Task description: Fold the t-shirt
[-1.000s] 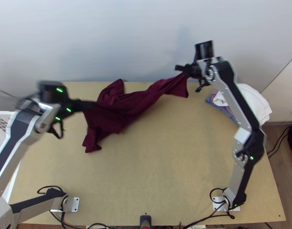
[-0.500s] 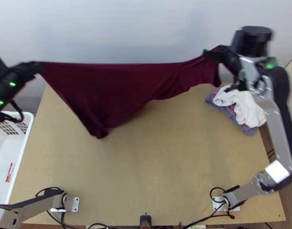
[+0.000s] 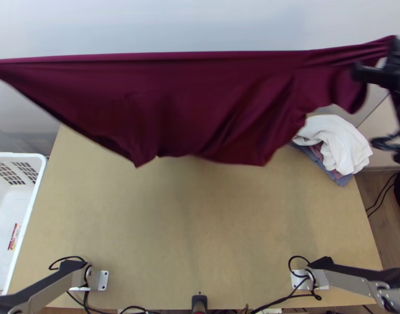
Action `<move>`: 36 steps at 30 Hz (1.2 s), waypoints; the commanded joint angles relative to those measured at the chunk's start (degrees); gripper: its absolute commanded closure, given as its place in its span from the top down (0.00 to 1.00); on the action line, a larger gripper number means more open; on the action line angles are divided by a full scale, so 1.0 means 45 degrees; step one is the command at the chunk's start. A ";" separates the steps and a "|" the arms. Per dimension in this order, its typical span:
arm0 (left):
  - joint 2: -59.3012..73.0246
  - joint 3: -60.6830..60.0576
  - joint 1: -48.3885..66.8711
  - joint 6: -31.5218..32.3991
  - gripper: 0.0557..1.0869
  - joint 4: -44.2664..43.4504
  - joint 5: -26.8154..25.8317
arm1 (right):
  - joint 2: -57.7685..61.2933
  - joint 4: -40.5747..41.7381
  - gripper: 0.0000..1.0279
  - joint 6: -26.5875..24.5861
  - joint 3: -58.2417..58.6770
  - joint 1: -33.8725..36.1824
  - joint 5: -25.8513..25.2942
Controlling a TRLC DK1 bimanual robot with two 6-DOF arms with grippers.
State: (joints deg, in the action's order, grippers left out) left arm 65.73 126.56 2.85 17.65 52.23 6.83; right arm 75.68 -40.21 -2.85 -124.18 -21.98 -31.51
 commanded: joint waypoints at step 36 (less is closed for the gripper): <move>-0.4061 -1.6816 0.1222 0.1019 0.04 -0.4243 -0.2026 | -0.4552 0.3505 0.03 -0.0167 1.4158 -0.0644 0.0908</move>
State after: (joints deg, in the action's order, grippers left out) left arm 45.84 65.58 7.18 22.09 44.47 -6.28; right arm 53.32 -32.10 -5.34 -72.20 -28.49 -30.46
